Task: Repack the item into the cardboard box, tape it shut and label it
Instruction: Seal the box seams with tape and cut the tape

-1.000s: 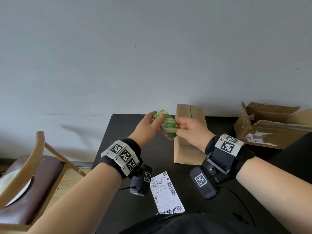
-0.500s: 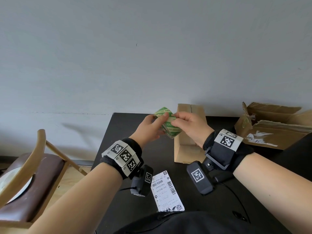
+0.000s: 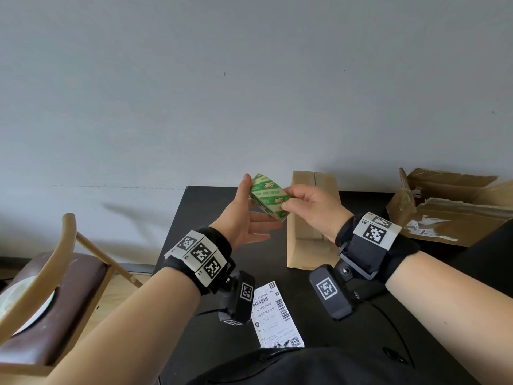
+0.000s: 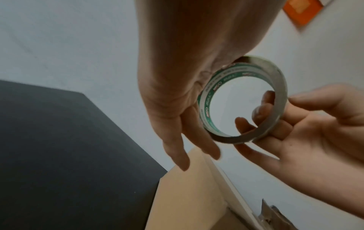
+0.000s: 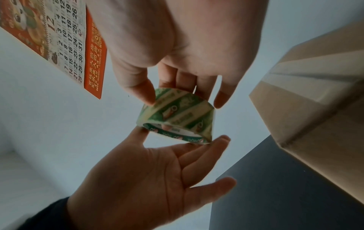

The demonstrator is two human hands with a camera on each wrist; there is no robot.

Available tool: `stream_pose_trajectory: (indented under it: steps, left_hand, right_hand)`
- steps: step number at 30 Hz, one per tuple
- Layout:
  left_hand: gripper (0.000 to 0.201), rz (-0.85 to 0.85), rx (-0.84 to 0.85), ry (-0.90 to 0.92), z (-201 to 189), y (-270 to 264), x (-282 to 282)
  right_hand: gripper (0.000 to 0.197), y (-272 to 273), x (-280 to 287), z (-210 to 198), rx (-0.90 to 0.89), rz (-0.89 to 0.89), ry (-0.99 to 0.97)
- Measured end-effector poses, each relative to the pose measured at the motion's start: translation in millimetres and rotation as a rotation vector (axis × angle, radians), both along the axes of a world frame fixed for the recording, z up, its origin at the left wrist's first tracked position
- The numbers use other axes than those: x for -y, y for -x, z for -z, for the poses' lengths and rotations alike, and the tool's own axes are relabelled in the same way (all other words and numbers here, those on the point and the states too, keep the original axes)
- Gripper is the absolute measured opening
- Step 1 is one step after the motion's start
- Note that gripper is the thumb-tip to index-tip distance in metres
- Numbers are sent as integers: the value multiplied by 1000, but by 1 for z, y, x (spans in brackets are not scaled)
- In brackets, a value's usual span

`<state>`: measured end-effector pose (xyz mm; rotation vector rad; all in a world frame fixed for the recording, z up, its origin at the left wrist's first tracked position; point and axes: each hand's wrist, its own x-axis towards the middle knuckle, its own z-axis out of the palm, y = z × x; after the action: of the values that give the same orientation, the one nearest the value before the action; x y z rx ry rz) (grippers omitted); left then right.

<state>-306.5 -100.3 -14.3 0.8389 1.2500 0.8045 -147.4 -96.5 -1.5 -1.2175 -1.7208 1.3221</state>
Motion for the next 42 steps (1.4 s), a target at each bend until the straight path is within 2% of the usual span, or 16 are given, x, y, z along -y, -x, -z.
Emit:
stream_pose_trajectory:
  steps: [5,7,11,15,19,24,27,30,35,42]
  left_hand:
    - [48,18,-99,-167,-6,-8,7]
    - [45,12,-120,-207,-7,-11,8]
    - [44,1,-122,-239,-8,-11,7]
    - [37,-9,-123,-219,-7,-9,4]
    - [53,-22,-43,-114,-4,-5,1]
    - [50,-26,93,-35,0,-3,2]
    - [57,-52,144,2,2,-1,1]
    - [58,-25,91,-8,0,-1,1]
    - [42,54,-64,-97,-7,-5,5]
    - [55,82,-51,-47,-4,-3,5]
  right_hand:
    - [10,4,1,-1,-87,90,50]
    - [21,5,1,0,-77,97,50]
    - [9,5,3,2,-103,72,53]
    - [8,3,3,3,-134,39,57]
    - [12,2,2,1,-132,-13,52]
    - [10,1,0,-1,-146,-14,61]
    - [12,-2,0,-2,-148,-18,67]
    - [20,-3,1,-1,-159,-7,89]
    - [22,-1,2,3,-111,21,63]
    - [28,0,3,-2,-102,-44,74]
